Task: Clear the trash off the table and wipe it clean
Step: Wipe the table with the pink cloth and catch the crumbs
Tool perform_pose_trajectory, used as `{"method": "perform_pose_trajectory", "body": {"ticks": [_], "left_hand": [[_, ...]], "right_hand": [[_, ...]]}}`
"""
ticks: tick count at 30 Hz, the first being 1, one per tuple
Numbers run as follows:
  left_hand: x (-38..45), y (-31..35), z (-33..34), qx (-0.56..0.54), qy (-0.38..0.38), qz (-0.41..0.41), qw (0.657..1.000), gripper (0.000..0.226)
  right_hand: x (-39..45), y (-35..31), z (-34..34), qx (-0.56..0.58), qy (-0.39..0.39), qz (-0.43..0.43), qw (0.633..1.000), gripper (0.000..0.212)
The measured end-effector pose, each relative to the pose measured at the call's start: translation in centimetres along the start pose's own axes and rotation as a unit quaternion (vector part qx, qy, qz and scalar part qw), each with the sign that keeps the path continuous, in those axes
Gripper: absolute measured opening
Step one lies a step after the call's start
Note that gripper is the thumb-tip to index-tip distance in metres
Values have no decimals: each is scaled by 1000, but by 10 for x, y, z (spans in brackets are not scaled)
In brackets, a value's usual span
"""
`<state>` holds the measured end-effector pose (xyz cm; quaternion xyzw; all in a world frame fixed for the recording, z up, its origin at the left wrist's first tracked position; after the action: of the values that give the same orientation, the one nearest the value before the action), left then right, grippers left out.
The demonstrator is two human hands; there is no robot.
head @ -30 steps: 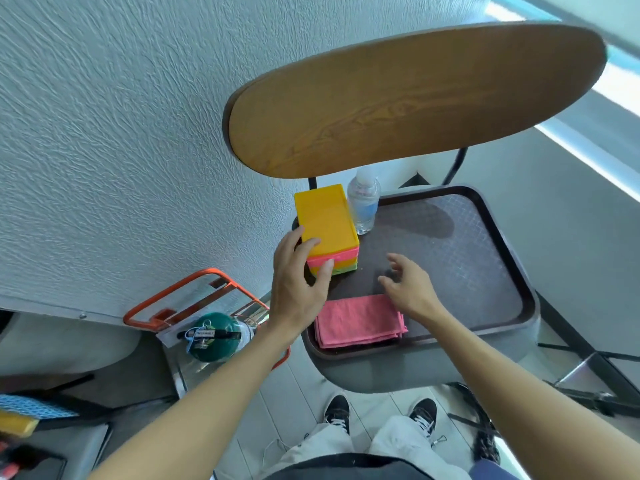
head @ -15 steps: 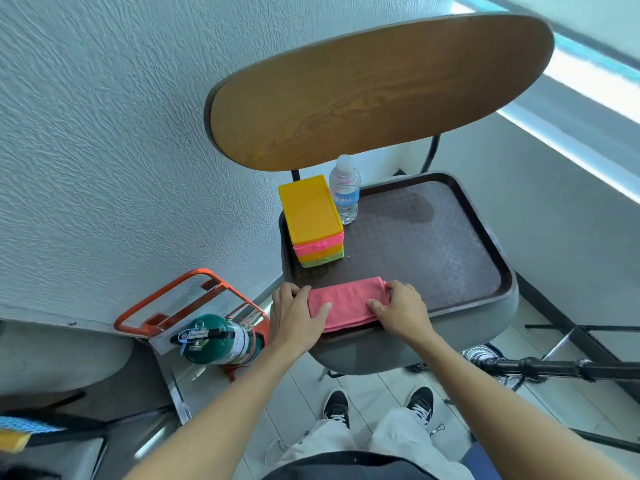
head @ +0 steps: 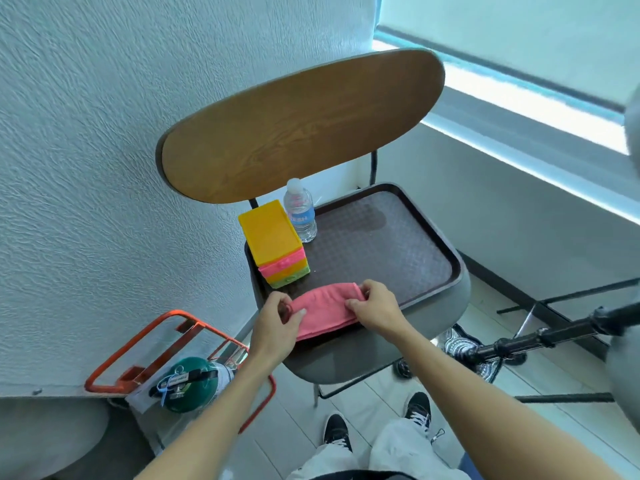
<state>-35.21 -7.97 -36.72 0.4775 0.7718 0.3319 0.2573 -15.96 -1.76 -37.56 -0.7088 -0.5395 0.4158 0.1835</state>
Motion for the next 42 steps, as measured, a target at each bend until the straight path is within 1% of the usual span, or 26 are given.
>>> {"method": "perform_pose_trajectory", "body": {"ticks": [4, 8, 11, 15, 17, 19, 21, 23, 26, 29, 32, 35, 37, 39, 42], "left_hand": [[9, 37, -15, -86, -36, 37, 995, 21], [20, 95, -34, -157, -64, 88, 982, 19], [26, 149, -54, -192, -99, 141, 966, 19], [27, 227, -79, -232, -146, 220, 936, 19], [28, 262, -90, -234, -150, 254, 927, 16], [28, 297, -100, -239, -150, 278, 918, 13], [26, 330, -106, -253, -153, 292, 910, 19], [24, 360, -110, -268, -165, 306, 899, 23], [20, 401, -110, -300, -204, 326, 873, 21], [16, 441, -102, -323, -230, 337, 854, 21], [11, 476, -86, -331, -239, 352, 843, 22], [8, 504, -65, -310, -215, 379, 845, 29], [4, 523, -46, -284, -206, 405, 845, 33], [-2, 541, -23, -270, -218, 426, 836, 30], [-8, 570, 16, -238, -225, 461, 825, 26]], "right_hand": [[-5, -9, -28, 122, 19, -2, 992, 14], [-17, -29, -66, 268, 35, -26, 962, 18], [-26, -47, -95, 381, 31, -40, 923, 15], [-34, -72, -134, 528, 16, -52, 848, 14], [-41, -87, -154, 569, 16, -72, 819, 16], [-50, -102, -178, 603, 26, -100, 791, 25], [-59, -115, -206, 626, 41, -131, 768, 27], [-67, -125, -233, 629, 74, -164, 756, 23], [-79, -137, -273, 619, 142, -206, 745, 14], [-91, -142, -314, 605, 188, -226, 740, 16], [-99, -137, -358, 595, 239, -241, 729, 19], [-108, -126, -403, 571, 305, -236, 725, 19], [-114, -113, -433, 532, 356, -238, 731, 19], [-119, -98, -462, 465, 412, -238, 746, 21], [-127, -75, -500, 358, 478, -231, 768, 29]]}}
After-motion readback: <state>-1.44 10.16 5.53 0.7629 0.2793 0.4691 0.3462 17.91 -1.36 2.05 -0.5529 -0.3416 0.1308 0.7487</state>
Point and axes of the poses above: each hand's wrist, its own x-axis towards the middle knuckle, its own z-axis out of the palm, y = z × x, the point moved 1 cm from there along x, towards the middle knuckle, and after that the axes turned 7 degrees about y, right-handed, at the moved point
